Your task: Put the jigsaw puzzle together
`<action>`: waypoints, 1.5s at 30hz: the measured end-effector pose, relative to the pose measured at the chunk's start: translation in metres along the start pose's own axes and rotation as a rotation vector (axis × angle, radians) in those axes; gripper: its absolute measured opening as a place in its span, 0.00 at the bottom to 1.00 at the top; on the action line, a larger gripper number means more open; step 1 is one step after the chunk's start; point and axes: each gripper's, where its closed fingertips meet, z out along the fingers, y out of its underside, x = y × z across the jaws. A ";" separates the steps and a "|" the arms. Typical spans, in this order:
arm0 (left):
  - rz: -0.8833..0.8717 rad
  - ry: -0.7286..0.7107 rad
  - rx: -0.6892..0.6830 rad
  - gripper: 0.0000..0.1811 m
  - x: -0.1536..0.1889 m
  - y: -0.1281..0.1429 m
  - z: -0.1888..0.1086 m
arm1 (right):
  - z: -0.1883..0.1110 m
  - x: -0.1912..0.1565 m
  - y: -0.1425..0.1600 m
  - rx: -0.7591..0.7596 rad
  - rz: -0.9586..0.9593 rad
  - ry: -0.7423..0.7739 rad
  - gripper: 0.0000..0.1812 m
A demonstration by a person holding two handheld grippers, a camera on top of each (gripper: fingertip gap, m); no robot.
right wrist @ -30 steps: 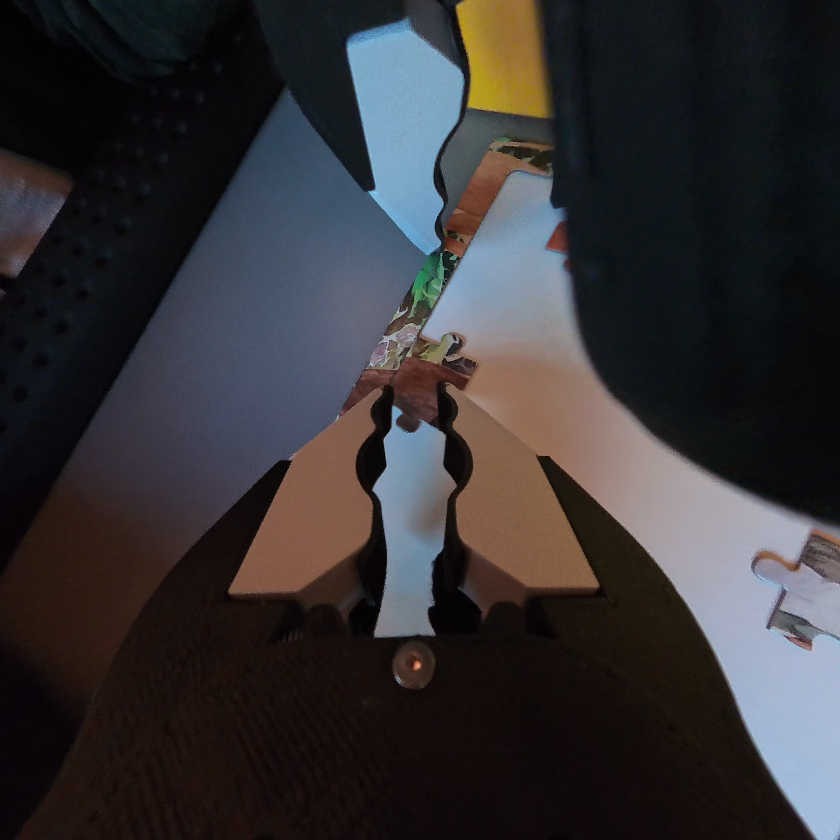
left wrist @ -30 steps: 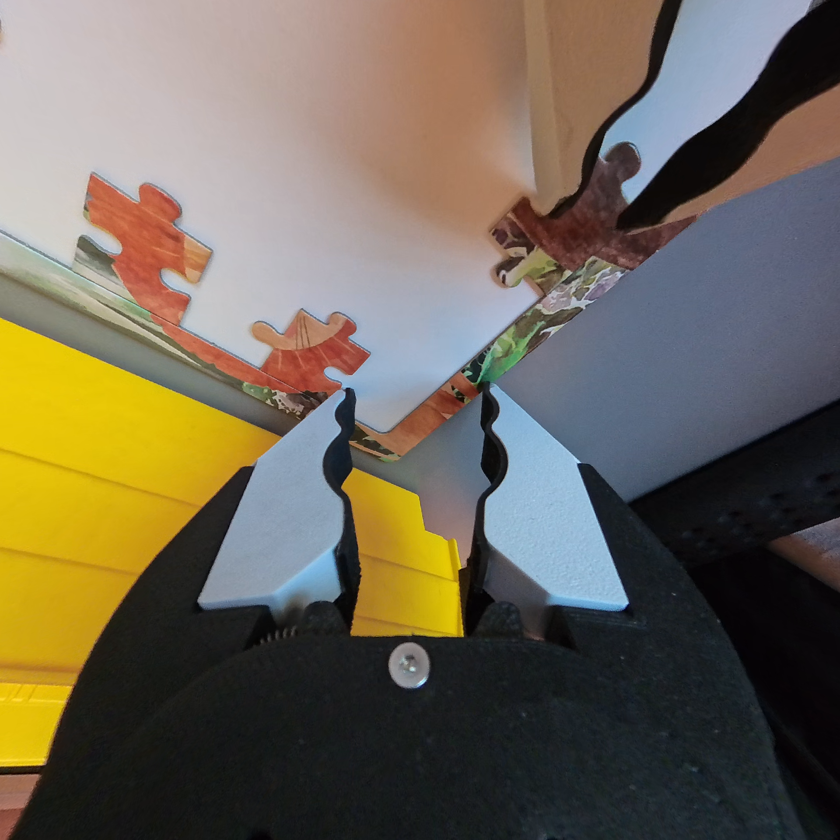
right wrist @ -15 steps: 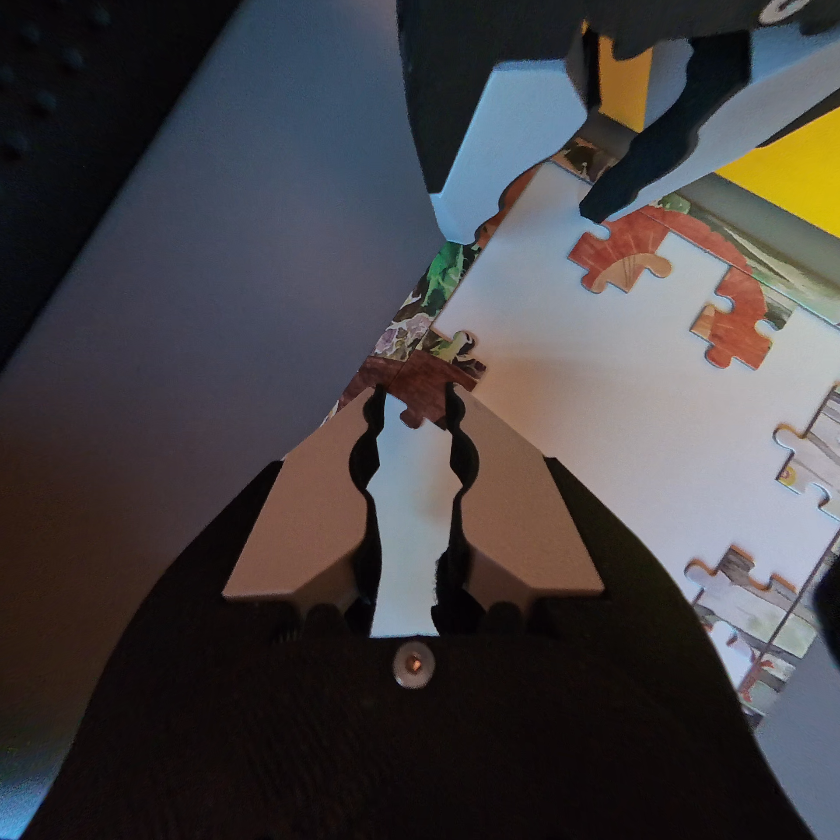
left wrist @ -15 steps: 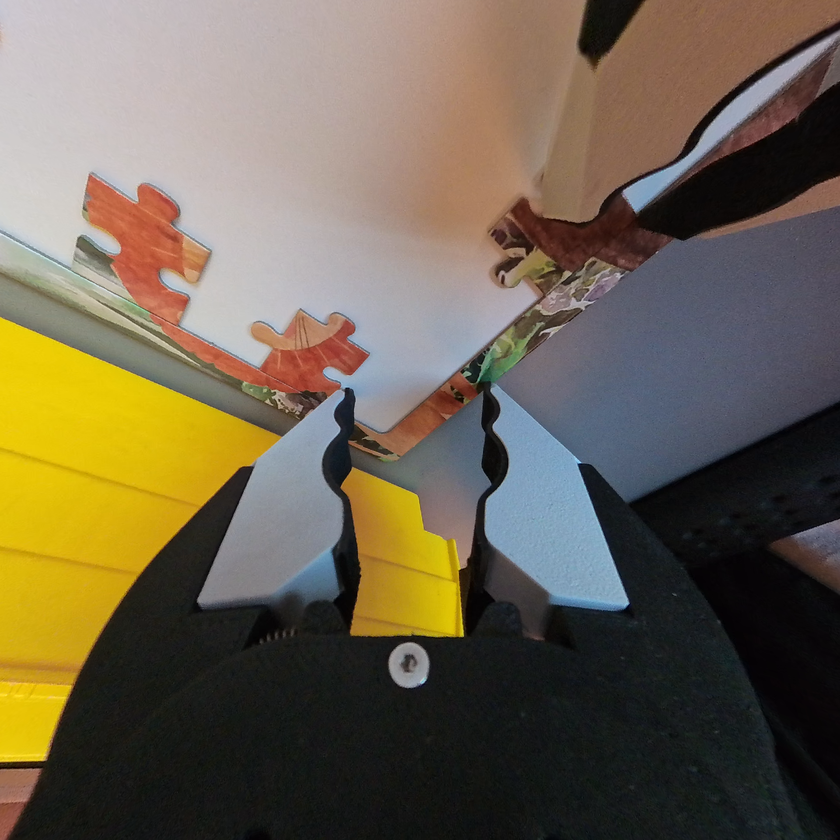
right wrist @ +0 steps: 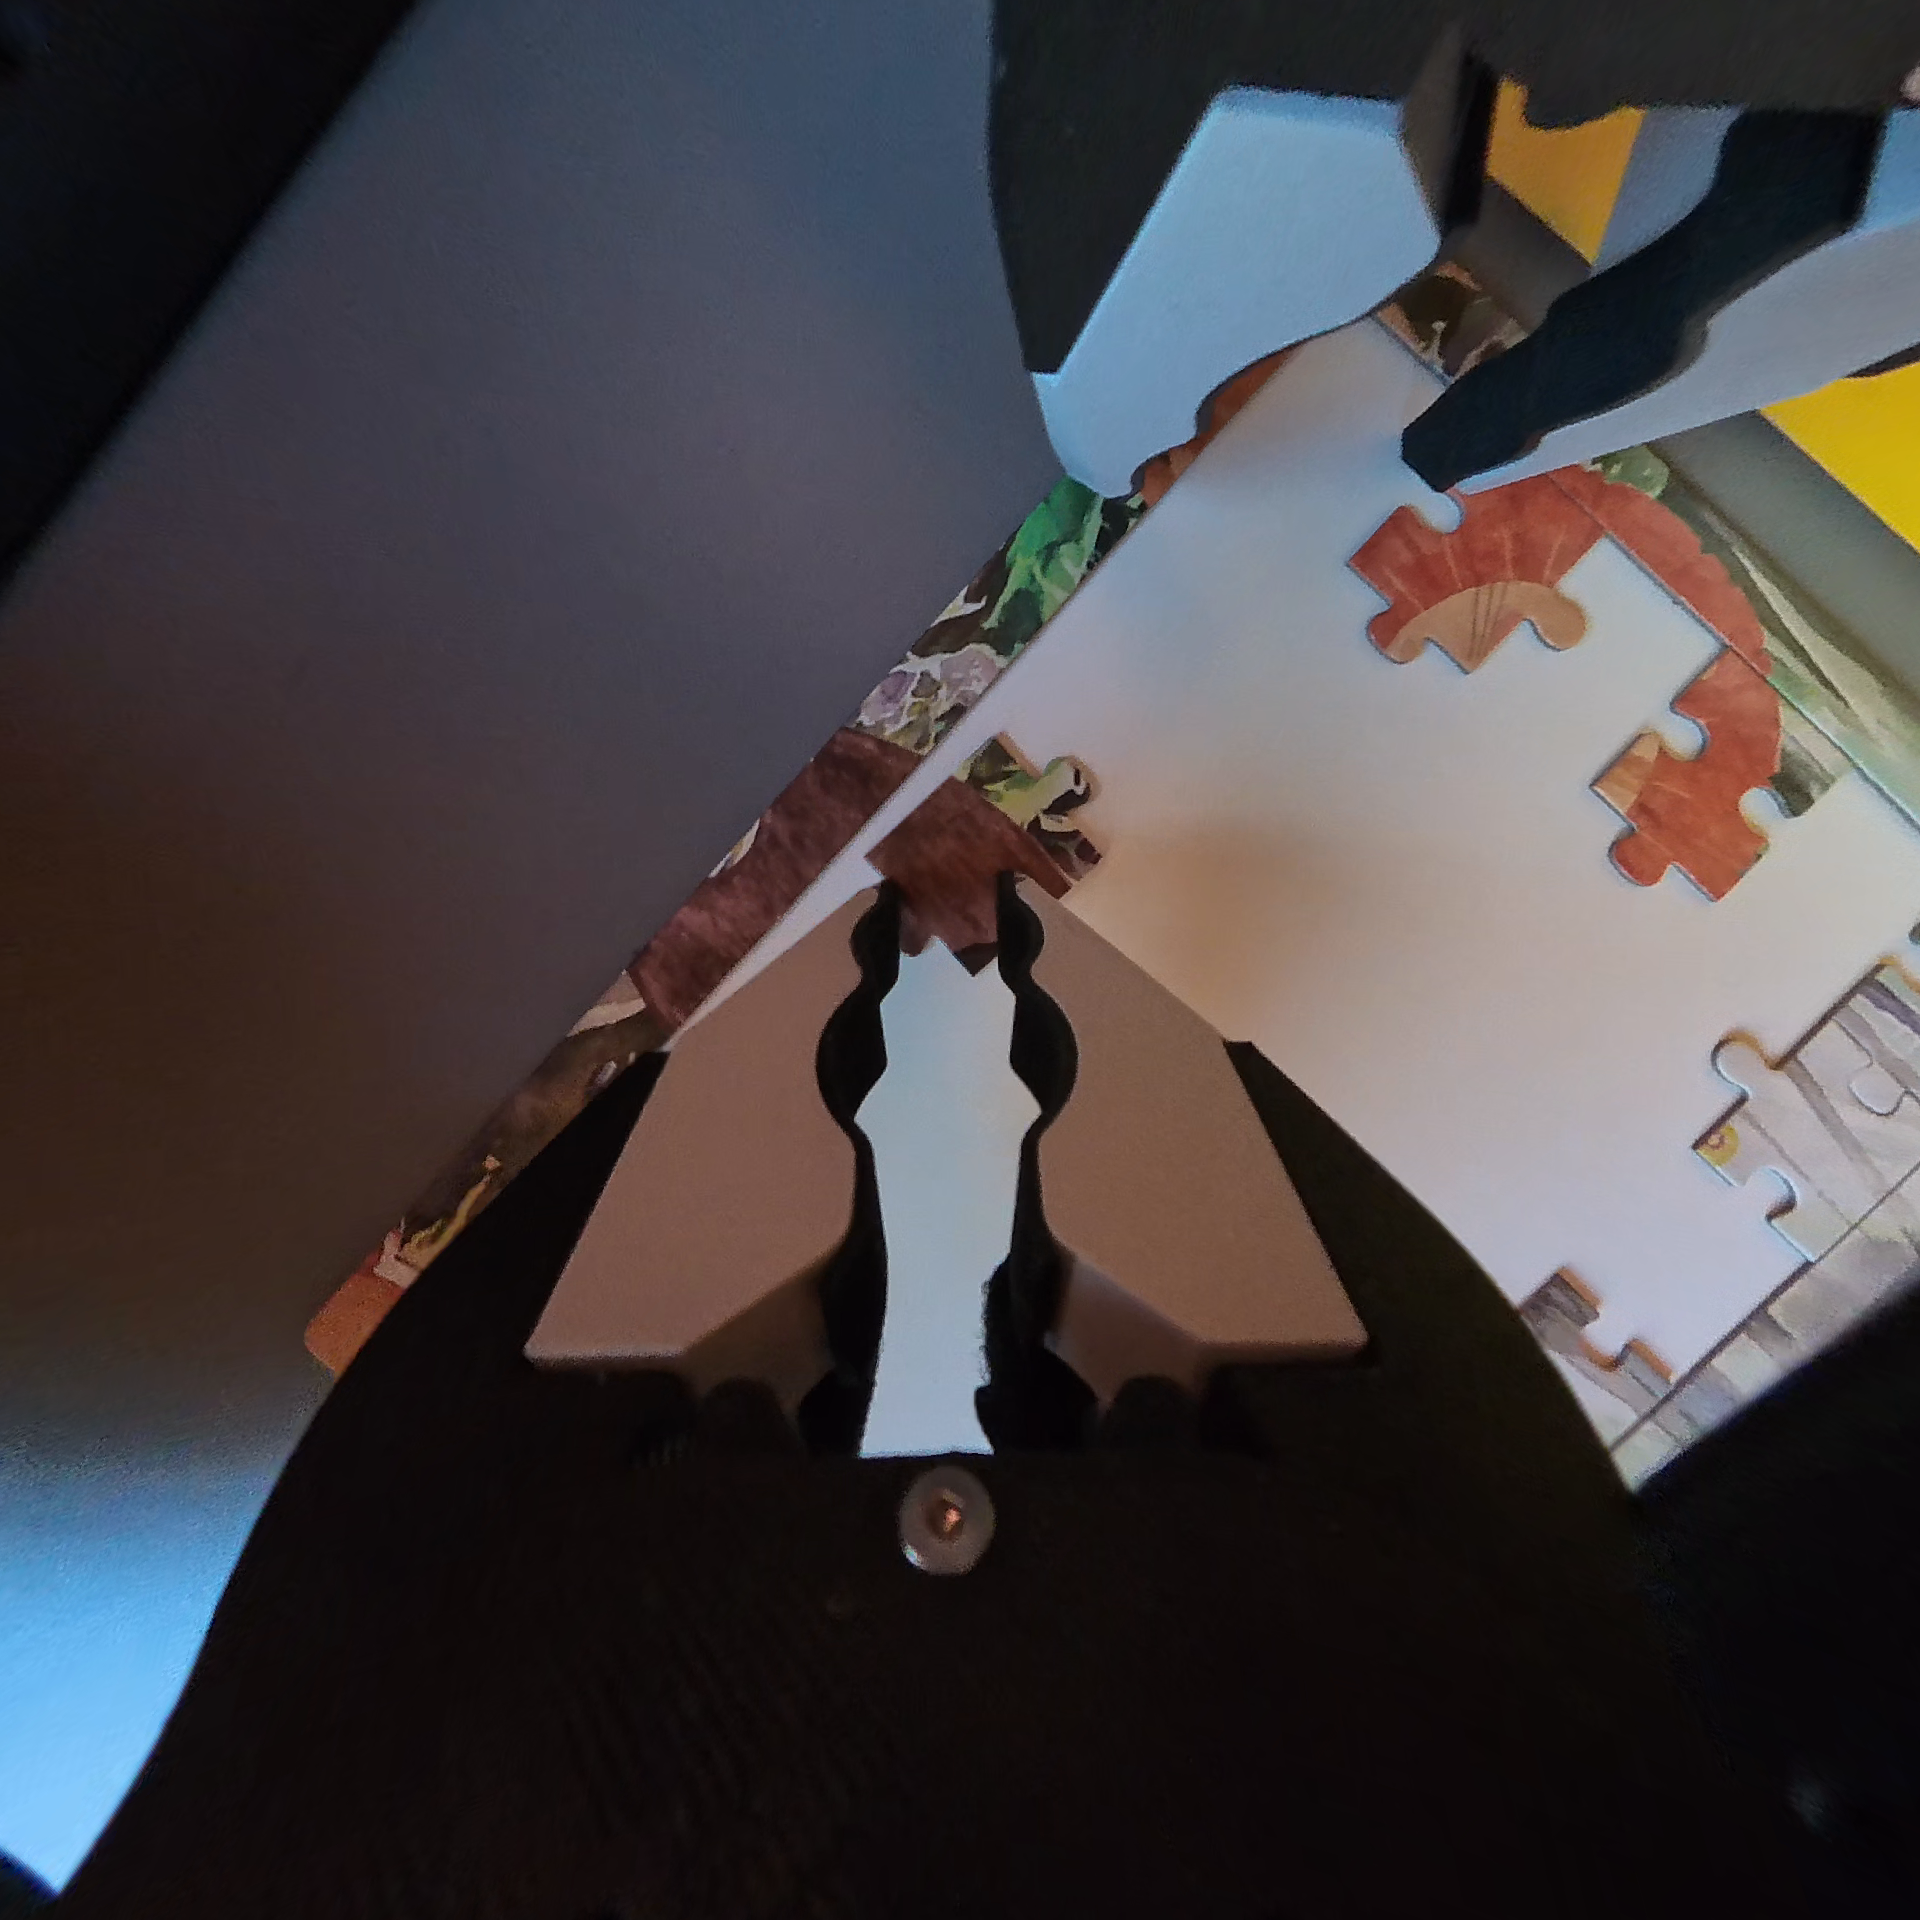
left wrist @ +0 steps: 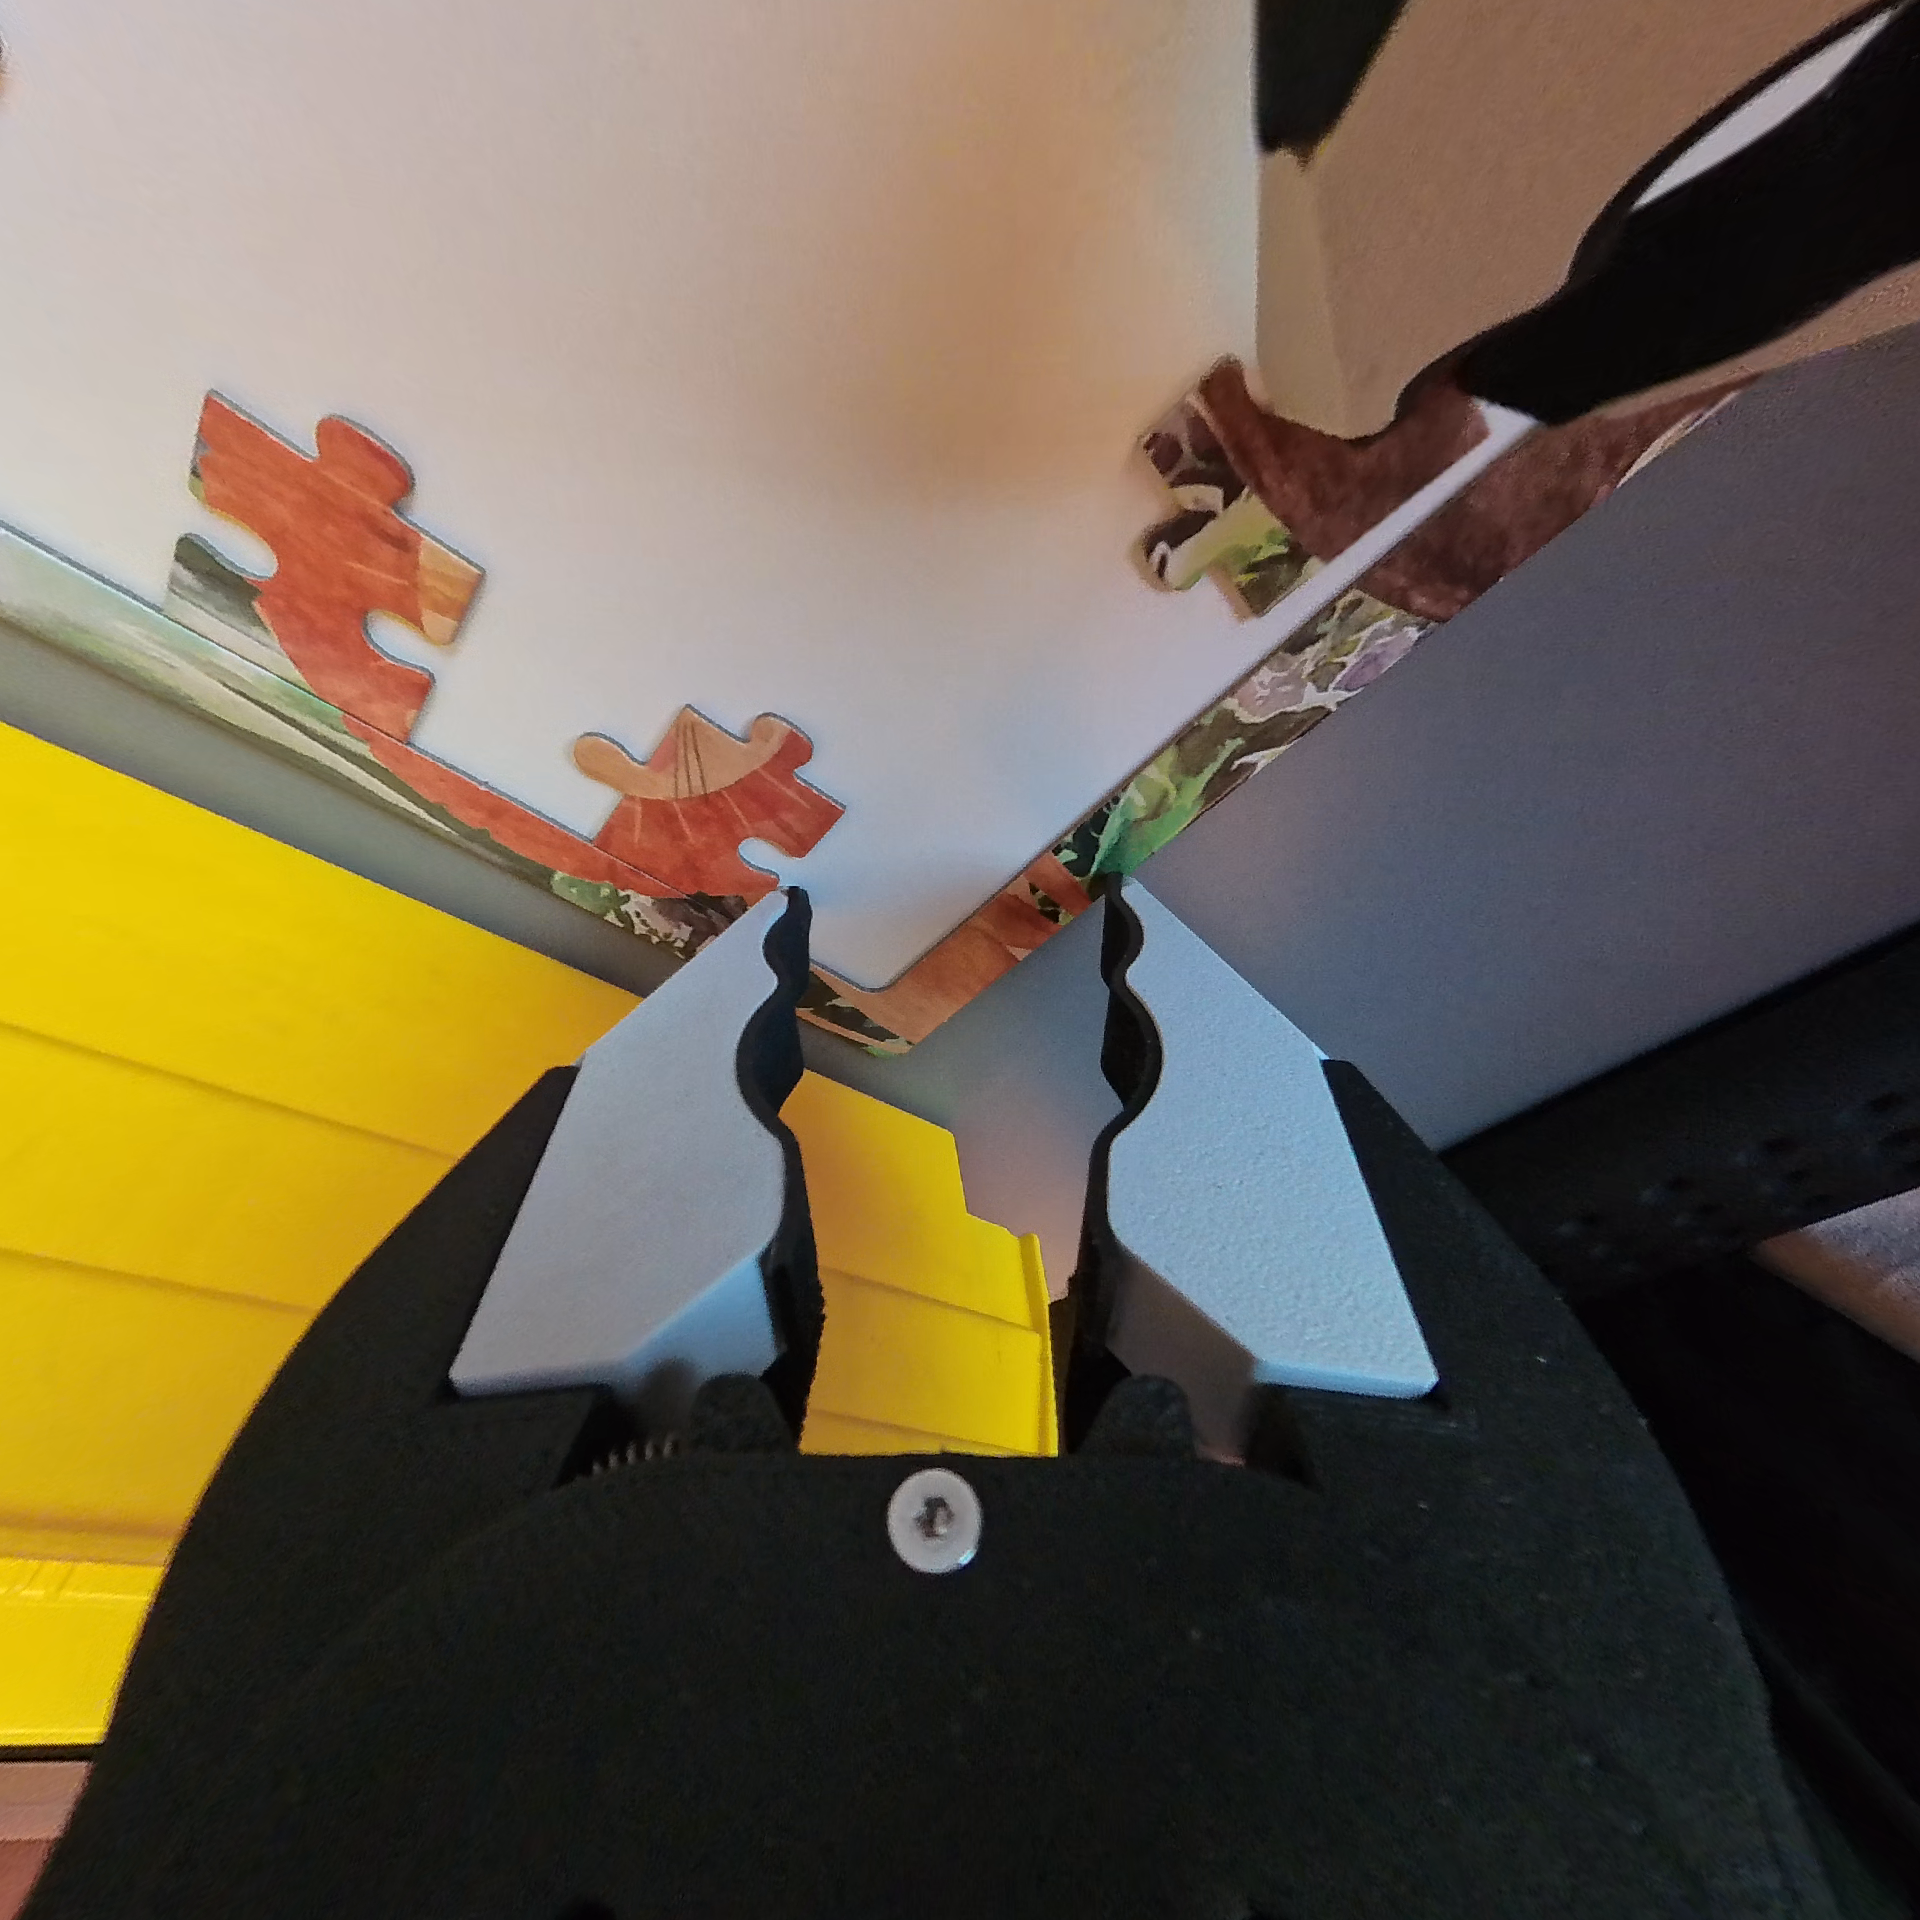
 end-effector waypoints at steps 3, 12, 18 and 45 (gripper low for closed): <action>-0.002 0.001 0.002 0.30 0.000 0.000 0.000 | 0.000 0.000 0.000 -0.013 -0.045 -0.012 0.10; -0.008 0.005 0.000 0.30 0.002 0.003 -0.003 | 0.000 -0.002 -0.001 -0.039 -0.089 0.002 0.10; -0.015 0.013 0.002 0.30 0.004 0.003 -0.006 | 0.001 -0.002 -0.003 -0.026 -0.093 0.006 0.10; -0.016 0.019 0.015 0.30 -0.002 0.001 -0.001 | 0.005 -0.008 -0.009 -0.030 -0.084 0.003 0.10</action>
